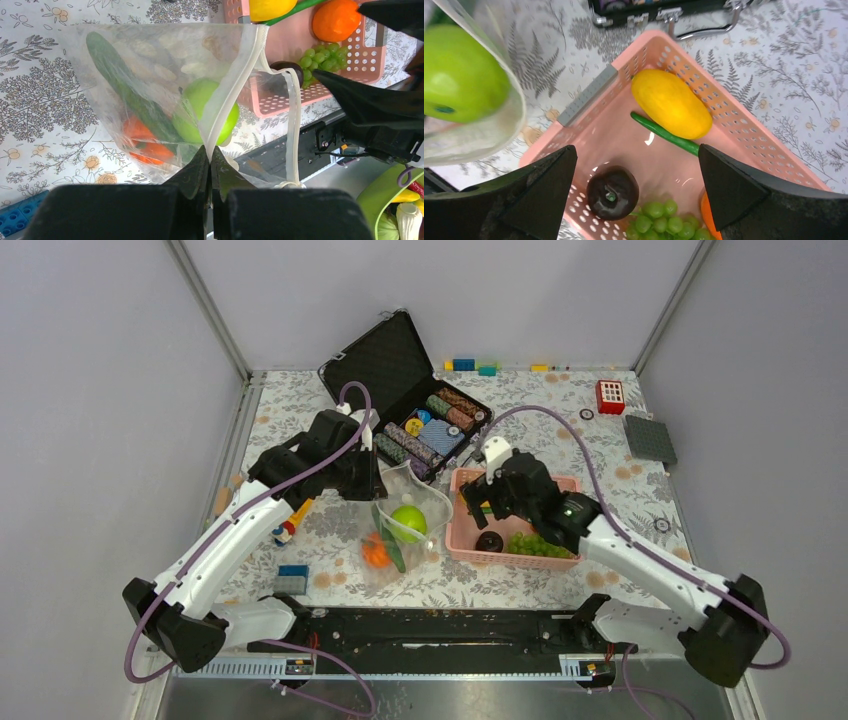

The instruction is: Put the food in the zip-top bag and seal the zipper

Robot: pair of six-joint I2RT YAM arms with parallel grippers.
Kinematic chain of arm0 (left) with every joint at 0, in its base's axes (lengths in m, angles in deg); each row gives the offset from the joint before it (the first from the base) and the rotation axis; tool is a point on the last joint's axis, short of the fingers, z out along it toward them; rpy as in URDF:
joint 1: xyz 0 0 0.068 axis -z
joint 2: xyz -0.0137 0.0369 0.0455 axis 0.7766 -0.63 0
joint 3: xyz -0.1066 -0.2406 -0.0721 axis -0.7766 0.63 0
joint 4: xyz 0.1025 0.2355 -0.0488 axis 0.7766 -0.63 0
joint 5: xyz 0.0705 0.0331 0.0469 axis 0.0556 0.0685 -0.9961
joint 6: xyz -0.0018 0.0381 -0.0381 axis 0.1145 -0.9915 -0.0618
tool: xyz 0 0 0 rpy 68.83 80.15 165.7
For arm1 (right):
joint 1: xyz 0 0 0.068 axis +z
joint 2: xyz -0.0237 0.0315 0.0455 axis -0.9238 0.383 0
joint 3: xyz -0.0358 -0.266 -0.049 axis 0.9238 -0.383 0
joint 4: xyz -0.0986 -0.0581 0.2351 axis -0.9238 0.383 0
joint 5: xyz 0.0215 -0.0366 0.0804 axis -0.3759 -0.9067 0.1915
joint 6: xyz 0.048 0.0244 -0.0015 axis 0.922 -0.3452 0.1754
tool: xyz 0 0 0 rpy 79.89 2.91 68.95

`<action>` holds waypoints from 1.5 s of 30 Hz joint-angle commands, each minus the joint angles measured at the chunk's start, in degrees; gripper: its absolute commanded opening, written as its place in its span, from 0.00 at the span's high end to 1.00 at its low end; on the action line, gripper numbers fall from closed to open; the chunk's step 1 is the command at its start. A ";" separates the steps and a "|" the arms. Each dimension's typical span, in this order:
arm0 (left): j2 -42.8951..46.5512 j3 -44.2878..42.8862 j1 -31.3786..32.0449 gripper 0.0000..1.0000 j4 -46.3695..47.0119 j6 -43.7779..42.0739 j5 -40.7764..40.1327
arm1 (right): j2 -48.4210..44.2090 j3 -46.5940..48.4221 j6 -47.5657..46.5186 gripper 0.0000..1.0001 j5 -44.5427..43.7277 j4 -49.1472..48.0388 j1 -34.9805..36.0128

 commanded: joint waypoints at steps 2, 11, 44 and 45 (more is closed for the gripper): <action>1.00 -0.22 -0.29 1.00 2.06 -0.28 0.94 | 8.94 1.37 -8.13 0.00 1.90 -3.67 -1.41; 1.04 -0.10 -0.31 1.00 2.18 -0.45 1.61 | 27.12 10.39 -12.80 0.00 -0.71 -2.45 -3.48; 2.27 -0.23 -0.28 1.00 2.18 -0.74 0.19 | 40.61 14.95 0.08 0.16 -5.16 1.34 -3.62; 2.14 -0.26 -0.27 1.00 2.18 -0.79 0.39 | 40.49 14.88 0.09 0.19 -5.25 1.28 -3.61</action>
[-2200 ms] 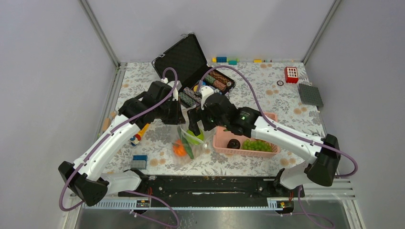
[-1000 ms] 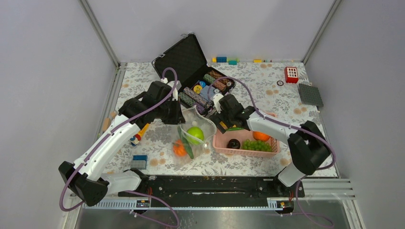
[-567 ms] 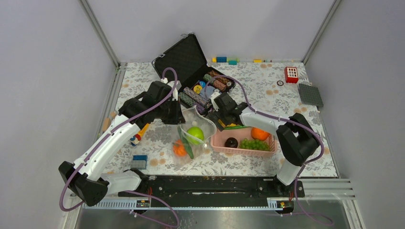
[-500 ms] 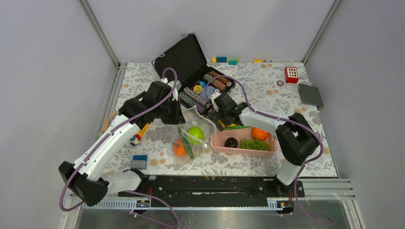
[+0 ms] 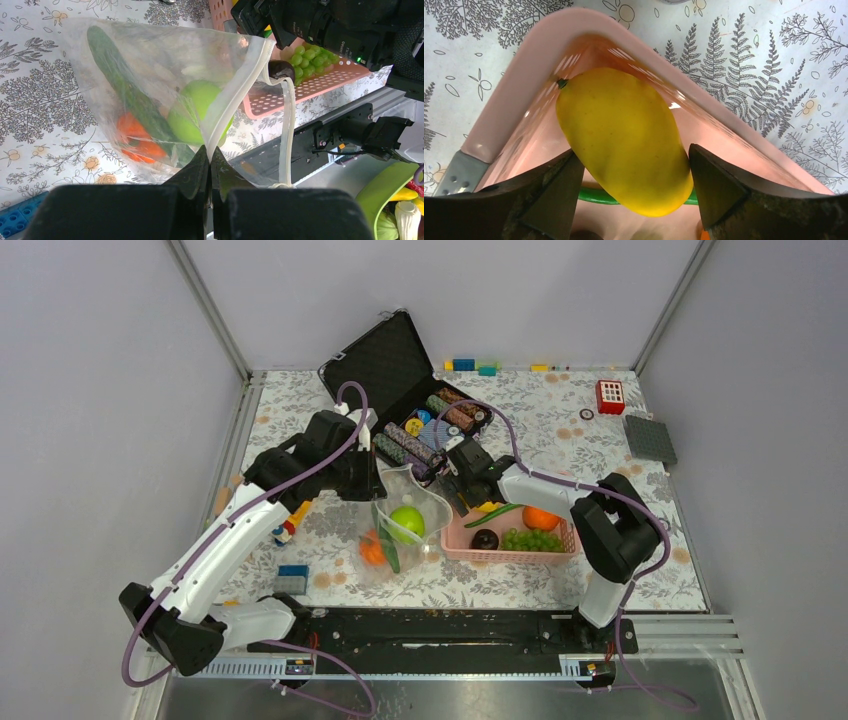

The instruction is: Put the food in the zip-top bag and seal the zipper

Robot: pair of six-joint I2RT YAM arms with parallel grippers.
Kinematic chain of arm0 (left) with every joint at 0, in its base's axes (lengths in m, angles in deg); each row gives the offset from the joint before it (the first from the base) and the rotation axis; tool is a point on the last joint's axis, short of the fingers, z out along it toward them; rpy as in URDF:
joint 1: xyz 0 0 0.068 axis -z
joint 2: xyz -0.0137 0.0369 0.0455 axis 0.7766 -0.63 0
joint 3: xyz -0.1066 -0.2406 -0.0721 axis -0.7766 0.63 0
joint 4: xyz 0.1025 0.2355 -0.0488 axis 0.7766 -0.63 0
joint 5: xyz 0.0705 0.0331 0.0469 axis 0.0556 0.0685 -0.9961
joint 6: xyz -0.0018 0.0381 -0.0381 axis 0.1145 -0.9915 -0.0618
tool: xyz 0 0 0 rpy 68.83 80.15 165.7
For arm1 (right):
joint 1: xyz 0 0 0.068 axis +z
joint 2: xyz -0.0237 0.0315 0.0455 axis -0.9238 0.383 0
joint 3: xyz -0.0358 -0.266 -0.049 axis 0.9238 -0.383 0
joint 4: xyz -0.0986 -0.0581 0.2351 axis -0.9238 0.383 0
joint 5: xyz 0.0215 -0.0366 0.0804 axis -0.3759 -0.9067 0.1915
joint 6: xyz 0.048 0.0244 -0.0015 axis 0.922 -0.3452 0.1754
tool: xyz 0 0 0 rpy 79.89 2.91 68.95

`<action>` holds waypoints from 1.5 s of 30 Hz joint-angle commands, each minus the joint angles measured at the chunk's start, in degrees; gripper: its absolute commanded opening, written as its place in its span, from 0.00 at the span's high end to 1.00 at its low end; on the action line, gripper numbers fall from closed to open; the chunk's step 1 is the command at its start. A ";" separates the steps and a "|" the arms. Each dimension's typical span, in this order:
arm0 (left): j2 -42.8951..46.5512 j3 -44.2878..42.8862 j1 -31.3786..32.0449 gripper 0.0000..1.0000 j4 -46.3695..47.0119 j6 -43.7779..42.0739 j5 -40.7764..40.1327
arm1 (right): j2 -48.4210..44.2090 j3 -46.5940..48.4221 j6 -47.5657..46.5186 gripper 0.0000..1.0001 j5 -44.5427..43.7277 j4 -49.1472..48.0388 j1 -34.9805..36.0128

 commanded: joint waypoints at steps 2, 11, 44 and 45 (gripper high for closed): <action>0.95 -0.22 -0.29 1.00 2.14 -0.54 0.36 | -0.56 -0.36 2.99 0.25 -0.50 -0.44 -0.32; 1.10 -0.21 -0.34 1.00 2.14 -0.62 0.30 | -10.72 -3.61 7.08 0.53 -5.43 2.27 -0.27; 0.33 -0.09 -0.33 1.00 2.22 -1.02 2.18 | -27.48 -2.71 16.02 0.40 30.51 -17.09 11.82; 0.44 -0.08 -0.30 1.00 2.21 -0.99 2.24 | -26.82 -1.97 16.41 0.38 28.70 -15.50 11.86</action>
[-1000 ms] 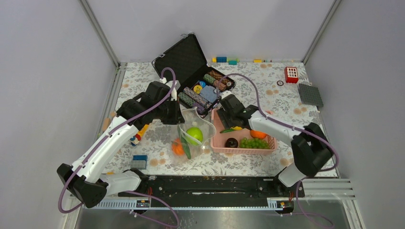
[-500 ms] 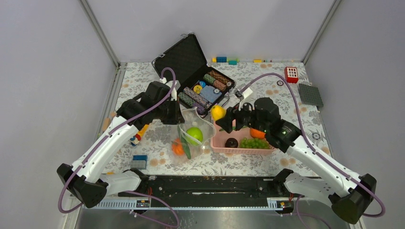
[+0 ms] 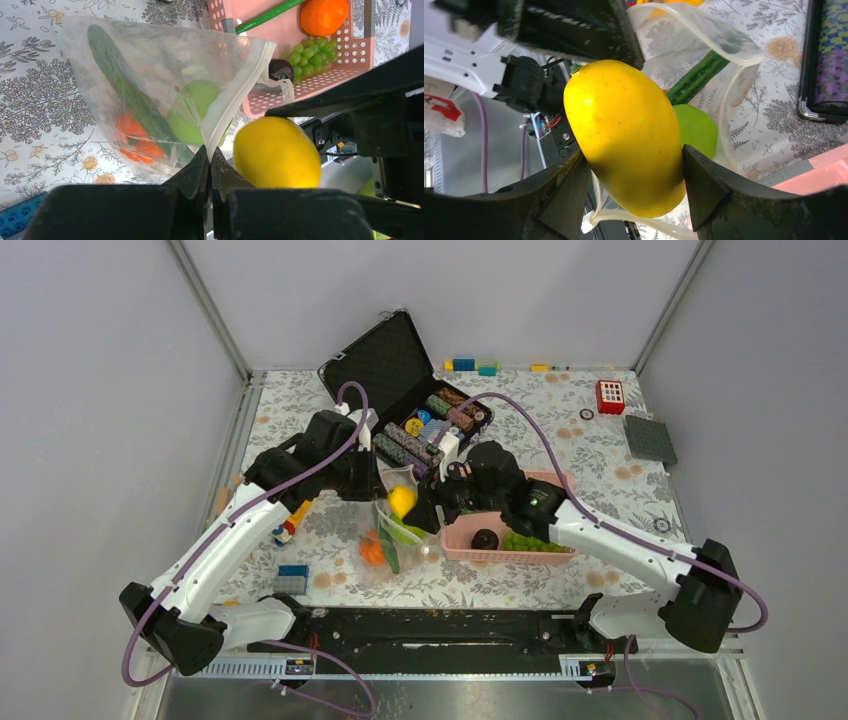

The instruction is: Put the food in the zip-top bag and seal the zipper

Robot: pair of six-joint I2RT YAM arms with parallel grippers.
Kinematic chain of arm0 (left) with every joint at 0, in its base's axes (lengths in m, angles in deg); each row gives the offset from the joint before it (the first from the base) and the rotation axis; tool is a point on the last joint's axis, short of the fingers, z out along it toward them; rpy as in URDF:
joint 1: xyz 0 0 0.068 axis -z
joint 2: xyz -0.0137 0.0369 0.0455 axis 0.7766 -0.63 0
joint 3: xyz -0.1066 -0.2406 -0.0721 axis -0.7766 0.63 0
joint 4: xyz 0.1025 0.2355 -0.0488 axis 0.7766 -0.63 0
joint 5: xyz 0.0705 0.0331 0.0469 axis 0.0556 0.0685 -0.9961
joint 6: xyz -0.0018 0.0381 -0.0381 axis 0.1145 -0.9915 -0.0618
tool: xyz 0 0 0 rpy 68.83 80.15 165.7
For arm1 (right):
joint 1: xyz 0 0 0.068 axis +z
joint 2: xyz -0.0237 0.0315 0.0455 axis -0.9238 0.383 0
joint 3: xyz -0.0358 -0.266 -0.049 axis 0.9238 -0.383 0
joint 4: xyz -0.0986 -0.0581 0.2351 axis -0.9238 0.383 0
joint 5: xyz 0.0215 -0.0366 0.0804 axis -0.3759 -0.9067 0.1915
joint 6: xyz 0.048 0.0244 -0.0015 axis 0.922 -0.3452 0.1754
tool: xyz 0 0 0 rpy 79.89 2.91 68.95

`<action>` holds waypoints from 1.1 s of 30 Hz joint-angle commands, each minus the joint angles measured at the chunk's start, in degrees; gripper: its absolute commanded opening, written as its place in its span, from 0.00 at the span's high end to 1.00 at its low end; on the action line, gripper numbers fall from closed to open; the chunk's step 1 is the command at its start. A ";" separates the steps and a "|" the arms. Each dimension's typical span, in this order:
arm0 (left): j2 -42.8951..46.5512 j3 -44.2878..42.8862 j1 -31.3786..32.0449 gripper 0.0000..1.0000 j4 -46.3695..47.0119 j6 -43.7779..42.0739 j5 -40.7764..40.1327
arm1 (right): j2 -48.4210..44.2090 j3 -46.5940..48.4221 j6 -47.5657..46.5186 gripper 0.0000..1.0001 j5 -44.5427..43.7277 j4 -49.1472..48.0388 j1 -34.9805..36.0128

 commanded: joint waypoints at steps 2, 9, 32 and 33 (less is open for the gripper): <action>0.81 0.13 -0.30 1.00 2.59 -0.99 2.06 | 3.27 6.24 1.97 0.31 -8.10 3.74 0.94; 0.95 0.27 -0.33 1.00 2.87 -0.76 2.38 | 4.91 7.65 2.36 0.07 -9.96 7.41 2.14; 1.48 0.36 -0.36 1.00 2.84 -0.64 2.20 | -3.02 -0.64 9.26 0.03 -29.16 12.56 2.90; 1.51 0.33 -0.35 1.00 2.88 -0.65 2.24 | -2.24 -0.73 10.05 0.04 -29.41 12.75 2.88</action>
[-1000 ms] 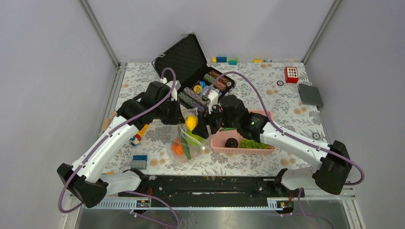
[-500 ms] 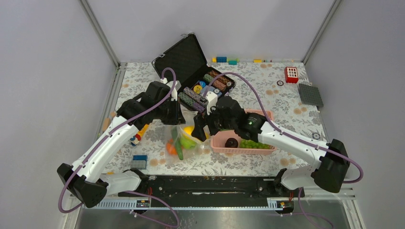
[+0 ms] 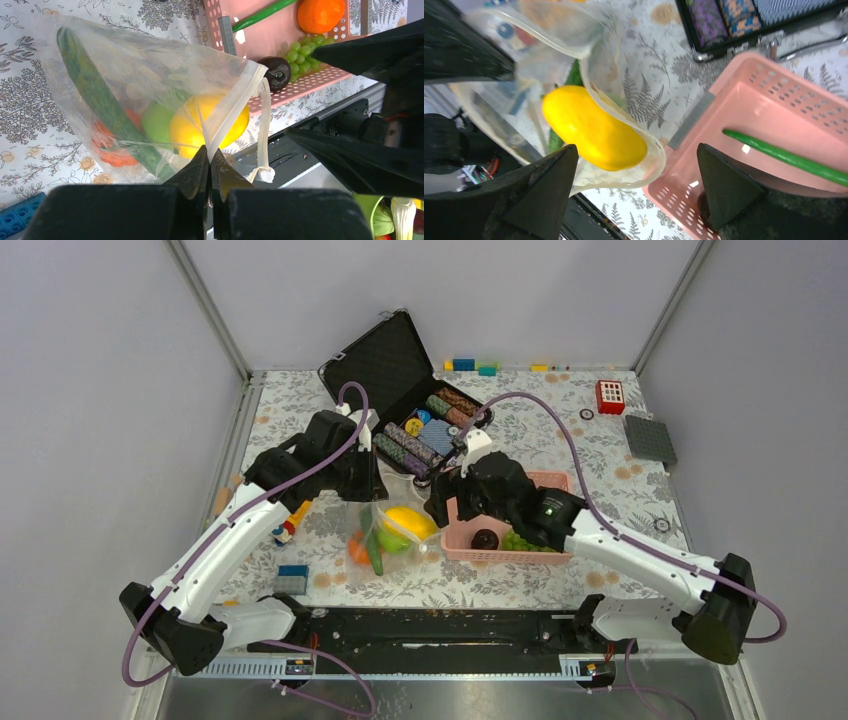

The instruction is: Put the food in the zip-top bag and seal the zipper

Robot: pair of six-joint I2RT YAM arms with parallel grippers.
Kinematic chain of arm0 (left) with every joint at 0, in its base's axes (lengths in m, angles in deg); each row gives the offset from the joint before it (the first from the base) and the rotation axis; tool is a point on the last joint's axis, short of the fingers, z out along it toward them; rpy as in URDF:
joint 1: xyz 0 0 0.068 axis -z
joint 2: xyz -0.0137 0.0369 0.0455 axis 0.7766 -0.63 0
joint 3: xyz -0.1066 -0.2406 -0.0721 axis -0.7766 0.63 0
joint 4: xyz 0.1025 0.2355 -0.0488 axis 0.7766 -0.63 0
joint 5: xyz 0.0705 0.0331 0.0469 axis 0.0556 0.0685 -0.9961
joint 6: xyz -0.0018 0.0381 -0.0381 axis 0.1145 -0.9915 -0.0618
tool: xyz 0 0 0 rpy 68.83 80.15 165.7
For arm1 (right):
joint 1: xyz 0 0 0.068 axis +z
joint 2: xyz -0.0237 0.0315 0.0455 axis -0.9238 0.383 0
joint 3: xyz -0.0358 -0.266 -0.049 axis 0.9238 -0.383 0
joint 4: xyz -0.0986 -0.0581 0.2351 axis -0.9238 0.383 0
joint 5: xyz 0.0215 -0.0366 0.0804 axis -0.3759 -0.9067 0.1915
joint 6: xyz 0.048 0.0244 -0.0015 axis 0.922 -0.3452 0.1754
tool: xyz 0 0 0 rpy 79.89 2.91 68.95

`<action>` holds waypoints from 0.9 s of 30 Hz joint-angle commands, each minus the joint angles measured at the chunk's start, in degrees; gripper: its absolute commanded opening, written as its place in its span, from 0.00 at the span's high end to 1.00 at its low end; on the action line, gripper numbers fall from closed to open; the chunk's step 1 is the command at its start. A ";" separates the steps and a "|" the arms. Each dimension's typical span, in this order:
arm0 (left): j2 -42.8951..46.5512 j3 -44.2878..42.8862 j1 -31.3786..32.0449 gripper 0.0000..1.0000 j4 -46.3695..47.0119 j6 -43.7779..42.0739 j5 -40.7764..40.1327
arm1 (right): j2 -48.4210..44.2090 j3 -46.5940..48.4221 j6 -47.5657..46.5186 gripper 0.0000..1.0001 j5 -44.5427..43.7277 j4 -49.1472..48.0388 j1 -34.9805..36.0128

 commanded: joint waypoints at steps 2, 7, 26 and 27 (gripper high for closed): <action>1.45 0.35 -0.37 1.00 2.88 -0.65 1.60 | 4.17 -1.11 2.55 0.07 -2.31 2.30 0.41; 1.20 0.33 -0.31 1.00 2.79 -0.72 2.30 | 8.41 -0.37 1.95 0.15 -3.41 -2.04 0.41; 1.49 0.59 -0.35 1.00 3.09 -0.77 2.26 | 14.91 -5.65 2.38 0.65 2.53 -17.78 0.45; 1.54 0.56 -0.30 1.00 3.09 -0.76 2.26 | 14.49 -6.13 1.87 0.68 2.96 -18.35 0.41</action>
